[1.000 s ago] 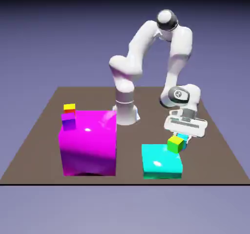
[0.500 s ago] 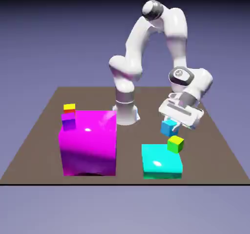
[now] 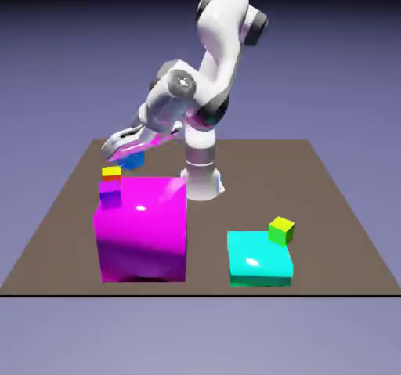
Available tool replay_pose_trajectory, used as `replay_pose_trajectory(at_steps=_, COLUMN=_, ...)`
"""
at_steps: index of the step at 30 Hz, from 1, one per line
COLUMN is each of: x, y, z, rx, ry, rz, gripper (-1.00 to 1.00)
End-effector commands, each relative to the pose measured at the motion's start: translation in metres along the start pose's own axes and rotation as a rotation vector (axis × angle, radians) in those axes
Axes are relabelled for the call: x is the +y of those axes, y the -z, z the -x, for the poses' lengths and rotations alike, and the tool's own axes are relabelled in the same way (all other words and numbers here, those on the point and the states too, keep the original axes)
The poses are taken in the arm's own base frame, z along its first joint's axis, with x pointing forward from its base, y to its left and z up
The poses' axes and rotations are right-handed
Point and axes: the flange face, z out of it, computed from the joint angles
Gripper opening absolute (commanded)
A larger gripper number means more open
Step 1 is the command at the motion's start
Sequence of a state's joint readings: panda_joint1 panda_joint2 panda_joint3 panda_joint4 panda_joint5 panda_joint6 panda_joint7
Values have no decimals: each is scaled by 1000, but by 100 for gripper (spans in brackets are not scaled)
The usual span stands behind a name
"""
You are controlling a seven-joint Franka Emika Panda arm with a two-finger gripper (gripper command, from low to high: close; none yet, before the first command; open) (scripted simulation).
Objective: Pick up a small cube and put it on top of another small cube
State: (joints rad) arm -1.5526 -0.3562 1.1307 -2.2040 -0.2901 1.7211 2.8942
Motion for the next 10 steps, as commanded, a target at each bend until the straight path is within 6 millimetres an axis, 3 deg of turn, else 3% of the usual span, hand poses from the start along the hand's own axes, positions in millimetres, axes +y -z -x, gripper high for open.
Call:
replay_pose_trajectory(at_steps=1, x=-3, y=-4, z=-1, rx=7, ry=-10, rz=9, gripper=-100)
replay_pose_trajectory(at_steps=2, x=-3, y=-4, z=-1, rx=7, ry=-10, rz=9, gripper=-100)
replay_pose_trajectory(at_steps=6, x=6, y=-65, z=8, rx=5, ry=-11, rz=9, gripper=-100)
replay_pose_trajectory(at_steps=7, x=6, y=-69, z=8, rx=5, ry=-11, rz=9, gripper=-100)
replay_pose_trajectory(at_steps=8, x=6, y=-69, z=8, rx=5, ry=-11, rz=9, gripper=100)
replay_pose_trajectory(at_steps=9, x=6, y=-69, z=8, rx=5, ry=-11, rz=9, gripper=100)
replay_pose_trajectory(at_steps=10, x=4, y=-54, z=7, rx=5, ry=-10, rz=9, gripper=100)
